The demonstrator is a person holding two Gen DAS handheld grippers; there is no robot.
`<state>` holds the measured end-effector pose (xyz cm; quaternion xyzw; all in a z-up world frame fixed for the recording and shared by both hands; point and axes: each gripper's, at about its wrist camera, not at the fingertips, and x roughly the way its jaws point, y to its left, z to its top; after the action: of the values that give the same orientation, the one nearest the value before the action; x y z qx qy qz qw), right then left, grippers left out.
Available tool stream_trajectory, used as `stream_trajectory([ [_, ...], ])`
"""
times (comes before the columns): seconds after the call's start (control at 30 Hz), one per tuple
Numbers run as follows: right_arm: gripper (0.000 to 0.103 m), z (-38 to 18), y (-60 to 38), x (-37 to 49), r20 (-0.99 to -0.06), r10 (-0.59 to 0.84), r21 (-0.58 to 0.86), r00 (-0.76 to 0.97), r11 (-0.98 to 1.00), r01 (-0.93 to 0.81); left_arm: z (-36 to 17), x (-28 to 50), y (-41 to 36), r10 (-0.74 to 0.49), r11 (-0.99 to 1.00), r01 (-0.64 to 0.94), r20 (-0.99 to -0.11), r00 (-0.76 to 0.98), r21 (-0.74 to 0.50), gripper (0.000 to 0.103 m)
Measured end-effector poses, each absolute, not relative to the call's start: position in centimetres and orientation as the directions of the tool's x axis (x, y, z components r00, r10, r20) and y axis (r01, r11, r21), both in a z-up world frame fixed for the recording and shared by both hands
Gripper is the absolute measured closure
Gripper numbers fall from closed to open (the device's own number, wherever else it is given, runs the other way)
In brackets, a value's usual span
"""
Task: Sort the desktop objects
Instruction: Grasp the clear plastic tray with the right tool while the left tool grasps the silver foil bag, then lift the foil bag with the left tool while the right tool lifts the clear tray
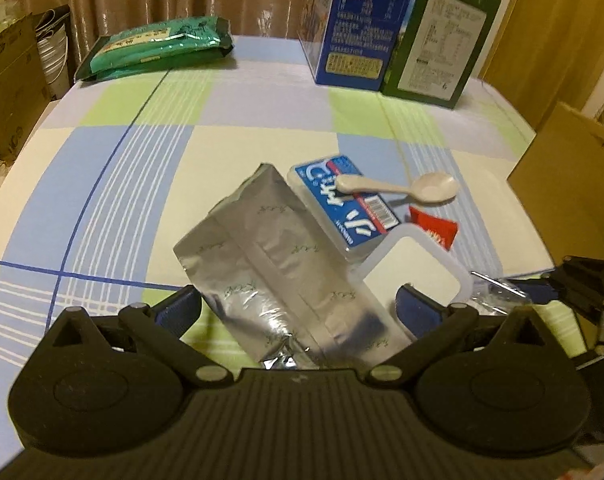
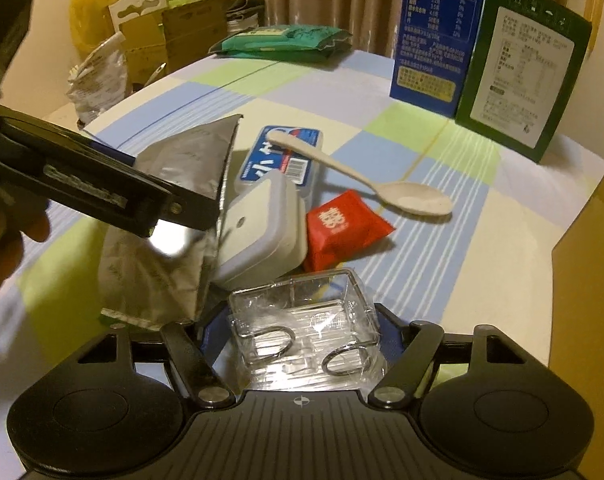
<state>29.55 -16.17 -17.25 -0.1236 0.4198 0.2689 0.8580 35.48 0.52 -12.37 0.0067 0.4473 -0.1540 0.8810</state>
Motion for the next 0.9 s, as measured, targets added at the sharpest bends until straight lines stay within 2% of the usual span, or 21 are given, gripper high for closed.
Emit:
stream_trajectory([
  [0.1,0.033,-17.1,-15.8,28.6,-0.799,0.363,0.044,0.48,0.83,-0.555,-12.5,35.4,0.7,-0.296,0.939,0.313,-0.808,0.51,-0.146,0.024],
  [0.17,0.034,-17.0,-15.6,28.1,-0.804,0.377,0.07,0.46,0.828,-0.556,-12.5,35.2,0.7,-0.296,0.932,0.334,-0.825,0.481,-0.14,0.051],
  [0.33,0.034,-16.7,-15.0,26.0,-0.814,0.404,0.122,0.418,0.822,-0.556,-12.0,33.6,1.7,-0.312,0.898,0.421,-0.857,0.41,-0.126,0.054],
  [0.63,0.034,-15.3,-15.9,20.5,-0.823,0.403,0.171,0.4,0.848,-0.502,-10.3,26.2,2.8,-0.338,0.795,0.594,-0.902,0.267,-0.123,0.056],
  [0.7,0.034,-15.3,-16.2,20.0,-0.824,0.395,0.168,0.406,0.855,-0.491,-10.1,25.0,3.5,-0.34,0.805,0.579,-0.9,0.272,-0.129,0.046],
  [0.73,0.034,-15.4,-16.3,20.0,-0.824,0.391,0.166,0.409,0.858,-0.485,-10.0,24.6,3.8,-0.338,0.816,0.563,-0.898,0.282,-0.13,0.029],
  [0.77,0.034,-15.4,-16.4,20.1,-0.825,0.388,0.167,0.411,0.862,-0.479,-9.9,24.5,4.1,-0.335,0.829,0.545,-0.894,0.299,-0.128,0.019],
  [0.9,0.034,-15.3,-16.8,20.8,-0.825,0.37,0.162,0.427,0.879,-0.448,-9.7,25.5,4.3,-0.317,0.873,0.471,-0.88,0.354,-0.125,0.018],
])
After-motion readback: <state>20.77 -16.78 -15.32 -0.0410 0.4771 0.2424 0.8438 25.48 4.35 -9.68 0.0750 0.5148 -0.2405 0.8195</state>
